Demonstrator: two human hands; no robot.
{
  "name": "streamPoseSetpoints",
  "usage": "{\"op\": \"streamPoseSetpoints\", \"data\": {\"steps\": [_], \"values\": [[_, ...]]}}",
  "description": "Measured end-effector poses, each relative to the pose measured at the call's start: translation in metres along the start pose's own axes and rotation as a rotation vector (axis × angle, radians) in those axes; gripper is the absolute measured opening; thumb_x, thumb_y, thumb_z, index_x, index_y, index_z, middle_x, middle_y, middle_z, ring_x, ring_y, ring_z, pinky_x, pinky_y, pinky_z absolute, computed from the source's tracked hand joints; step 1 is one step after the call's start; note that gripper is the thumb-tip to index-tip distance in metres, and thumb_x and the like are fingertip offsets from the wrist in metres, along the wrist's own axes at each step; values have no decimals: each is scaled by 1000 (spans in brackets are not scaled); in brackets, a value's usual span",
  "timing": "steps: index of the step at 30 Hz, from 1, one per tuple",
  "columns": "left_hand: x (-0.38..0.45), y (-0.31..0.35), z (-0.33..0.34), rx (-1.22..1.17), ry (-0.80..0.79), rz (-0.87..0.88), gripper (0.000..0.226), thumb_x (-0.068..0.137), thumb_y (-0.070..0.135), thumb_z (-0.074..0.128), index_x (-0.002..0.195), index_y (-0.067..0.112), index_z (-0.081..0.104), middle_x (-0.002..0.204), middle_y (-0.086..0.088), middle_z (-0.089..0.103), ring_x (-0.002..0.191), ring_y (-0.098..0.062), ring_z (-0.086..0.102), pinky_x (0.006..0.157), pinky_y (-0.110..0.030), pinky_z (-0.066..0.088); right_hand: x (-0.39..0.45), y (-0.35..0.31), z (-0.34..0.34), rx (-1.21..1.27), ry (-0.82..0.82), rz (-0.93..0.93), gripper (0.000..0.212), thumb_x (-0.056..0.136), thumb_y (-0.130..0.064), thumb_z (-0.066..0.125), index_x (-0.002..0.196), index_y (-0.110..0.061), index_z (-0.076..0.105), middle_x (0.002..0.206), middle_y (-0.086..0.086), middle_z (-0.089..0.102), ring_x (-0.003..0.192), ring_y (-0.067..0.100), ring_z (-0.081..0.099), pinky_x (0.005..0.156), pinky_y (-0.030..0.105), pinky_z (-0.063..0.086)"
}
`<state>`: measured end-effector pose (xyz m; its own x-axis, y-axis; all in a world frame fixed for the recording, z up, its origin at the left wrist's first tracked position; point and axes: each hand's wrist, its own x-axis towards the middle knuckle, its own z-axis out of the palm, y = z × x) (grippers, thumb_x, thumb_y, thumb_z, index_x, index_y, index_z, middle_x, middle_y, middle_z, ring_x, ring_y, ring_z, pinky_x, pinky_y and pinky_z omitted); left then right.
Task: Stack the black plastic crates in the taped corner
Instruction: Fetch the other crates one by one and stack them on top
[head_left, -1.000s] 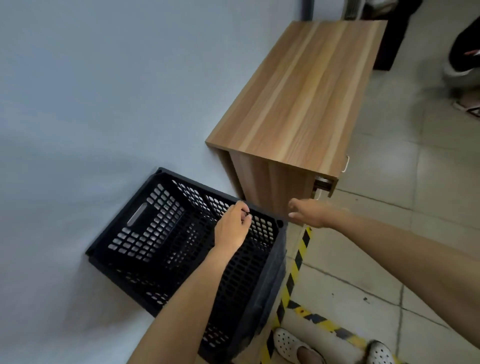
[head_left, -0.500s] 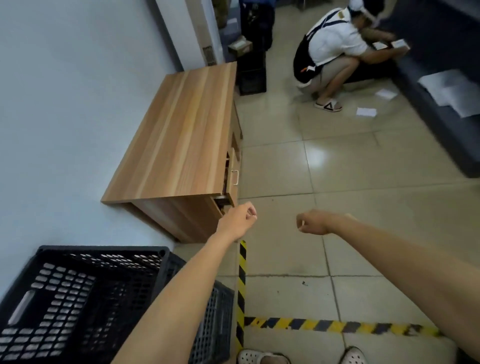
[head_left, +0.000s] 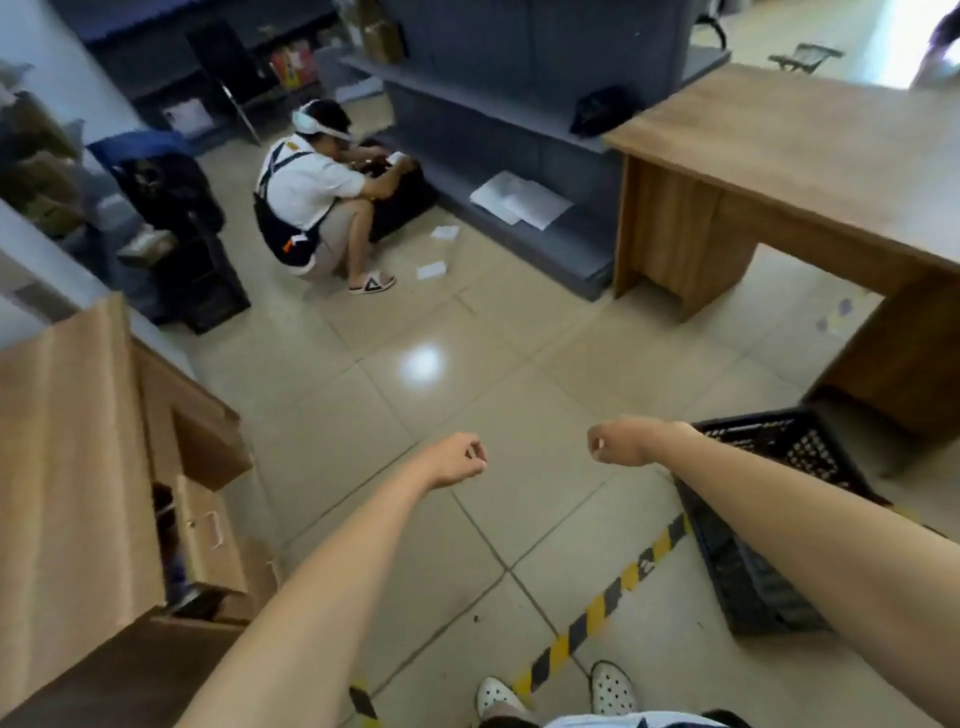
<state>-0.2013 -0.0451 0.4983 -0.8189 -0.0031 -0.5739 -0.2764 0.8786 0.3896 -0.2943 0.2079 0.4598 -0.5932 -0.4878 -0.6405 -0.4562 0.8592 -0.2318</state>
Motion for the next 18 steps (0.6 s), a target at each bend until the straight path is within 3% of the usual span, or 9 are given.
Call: {"op": "streamPoseSetpoints", "data": {"steps": [3, 8, 13, 18], "values": [[45, 68, 6, 119, -94, 123, 22, 92, 14, 55, 111, 5, 62, 113, -17, 67, 103, -32, 63, 96, -36, 44, -34, 60, 8, 89, -1, 128, 31, 99, -29, 43, 124, -18, 57, 128, 7, 58, 115, 29, 55, 94, 36, 44], [97, 175, 28, 281, -183, 344, 23, 90, 18, 55, 111, 10, 63, 114, -15, 68, 107, -30, 62, 84, -29, 47, -80, 141, 31, 237, 36, 316, 28, 96, -28, 47, 118, -17, 60, 120, 6, 60, 109, 27, 58, 93, 39, 47], [148, 242, 43, 440, -286, 435, 24, 89, 27, 54, 111, 21, 62, 118, -8, 65, 109, -27, 59, 96, -38, 49, -94, 203, 34, 369, 29, 478, 26, 96, -27, 45, 115, -19, 61, 115, 6, 62, 105, 27, 59, 89, 39, 47], [210, 269, 26, 580, -323, 482, 24, 92, 32, 54, 113, 23, 61, 120, -7, 64, 109, -26, 60, 97, -42, 49, -71, 232, 16, 496, 58, 546, 24, 96, -28, 44, 112, -22, 60, 112, 4, 61, 101, 25, 58, 89, 41, 49]]}}
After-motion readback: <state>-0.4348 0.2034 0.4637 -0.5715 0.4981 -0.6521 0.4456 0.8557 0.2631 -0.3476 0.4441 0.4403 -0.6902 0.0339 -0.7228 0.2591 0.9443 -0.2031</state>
